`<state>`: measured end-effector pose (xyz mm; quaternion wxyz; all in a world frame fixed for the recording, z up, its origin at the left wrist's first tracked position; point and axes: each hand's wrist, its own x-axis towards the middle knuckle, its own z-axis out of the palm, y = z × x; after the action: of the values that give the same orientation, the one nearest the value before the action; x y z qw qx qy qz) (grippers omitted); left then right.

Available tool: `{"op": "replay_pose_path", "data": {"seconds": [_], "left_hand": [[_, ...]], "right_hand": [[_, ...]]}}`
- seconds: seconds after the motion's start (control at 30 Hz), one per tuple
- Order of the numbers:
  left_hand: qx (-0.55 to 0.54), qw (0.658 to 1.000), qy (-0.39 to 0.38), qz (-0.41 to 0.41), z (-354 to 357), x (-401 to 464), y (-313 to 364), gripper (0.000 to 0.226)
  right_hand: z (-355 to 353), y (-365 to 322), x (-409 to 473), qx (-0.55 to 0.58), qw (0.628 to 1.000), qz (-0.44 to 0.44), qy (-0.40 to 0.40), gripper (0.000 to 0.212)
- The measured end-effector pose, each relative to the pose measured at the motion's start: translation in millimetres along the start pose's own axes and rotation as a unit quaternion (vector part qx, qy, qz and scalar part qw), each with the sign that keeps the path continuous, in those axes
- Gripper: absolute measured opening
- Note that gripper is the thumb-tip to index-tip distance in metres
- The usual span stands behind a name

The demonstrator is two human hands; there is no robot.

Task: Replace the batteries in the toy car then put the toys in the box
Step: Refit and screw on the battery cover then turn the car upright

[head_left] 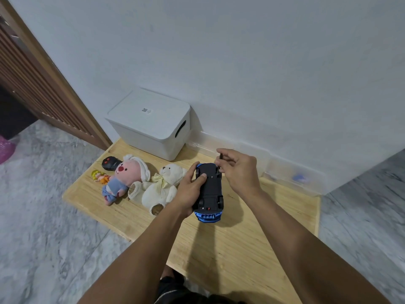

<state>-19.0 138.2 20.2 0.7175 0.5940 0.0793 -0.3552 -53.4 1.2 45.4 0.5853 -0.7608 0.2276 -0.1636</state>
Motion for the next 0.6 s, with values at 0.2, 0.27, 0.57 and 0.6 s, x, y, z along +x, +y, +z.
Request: {"op": "replay_pose_path", "data": {"seconds": [0.2, 0.27, 0.57, 0.6], "left_hand": [[0.009, 1.0, 0.013, 0.026, 0.9, 1.4, -0.6, 0.046], [0.022, 0.999, 0.018, 0.041, 1.8, 2.4, 0.1, 0.045], [0.041, 0.997, 0.013, 0.067, 5.0, 5.2, 1.1, 0.046], [0.042, 0.997, 0.012, 0.069, 5.2, 5.5, 1.1, 0.046]], "right_hand": [[0.1, -0.8, 0.1, -0.008, 1.0, -0.023, -0.008, 0.034], [-0.7, -4.0, 0.6, 0.008, 1.0, -0.025, 0.005, 0.033], [0.7, -3.2, 3.0, 0.009, 0.999, -0.029, 0.012, 0.026], [0.6, -3.1, 3.0, 0.01, 0.999, -0.027, 0.013, 0.026]]}}
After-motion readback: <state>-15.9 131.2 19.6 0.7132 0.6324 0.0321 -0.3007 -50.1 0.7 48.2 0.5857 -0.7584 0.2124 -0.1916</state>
